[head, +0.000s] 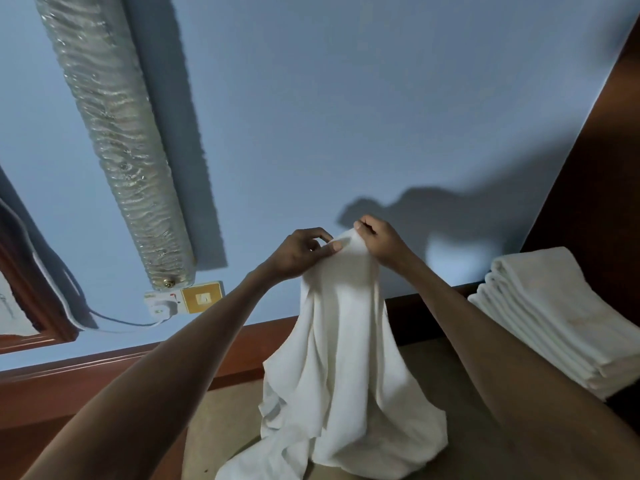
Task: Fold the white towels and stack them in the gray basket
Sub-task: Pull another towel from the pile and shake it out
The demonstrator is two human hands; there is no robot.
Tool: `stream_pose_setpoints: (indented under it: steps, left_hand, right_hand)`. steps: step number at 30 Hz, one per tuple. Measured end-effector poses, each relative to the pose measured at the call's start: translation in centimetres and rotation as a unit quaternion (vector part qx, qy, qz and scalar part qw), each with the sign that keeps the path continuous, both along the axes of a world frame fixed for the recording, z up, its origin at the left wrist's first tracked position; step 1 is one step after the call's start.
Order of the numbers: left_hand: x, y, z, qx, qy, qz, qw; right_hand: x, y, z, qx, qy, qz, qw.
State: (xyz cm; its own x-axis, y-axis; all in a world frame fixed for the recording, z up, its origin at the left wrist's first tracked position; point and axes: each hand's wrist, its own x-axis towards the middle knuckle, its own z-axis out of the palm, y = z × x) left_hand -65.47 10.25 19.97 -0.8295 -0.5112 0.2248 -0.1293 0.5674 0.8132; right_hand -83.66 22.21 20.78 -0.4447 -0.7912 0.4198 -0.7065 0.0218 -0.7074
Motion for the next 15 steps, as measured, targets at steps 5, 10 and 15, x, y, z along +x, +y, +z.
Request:
stream_pose_setpoints:
  steps: [5, 10, 15]
  left_hand:
    - [-1.6, 0.0, 0.6, -0.164, -0.035, 0.035, 0.985]
    - [-3.4, 0.7, 0.3, -0.197, -0.063, 0.076, 0.975]
    - [-4.6, 2.1, -0.7, -0.151, -0.227, 0.066, 0.960]
  right_hand:
    - [-1.4, 0.3, 1.5, -0.014, -0.015, -0.005, 1.000]
    - [-4.2, 0.7, 3.2, -0.031, -0.052, -0.041, 0.997]
    - [-9.3, 1.8, 4.8, -0.073, -0.098, -0.169, 0.978]
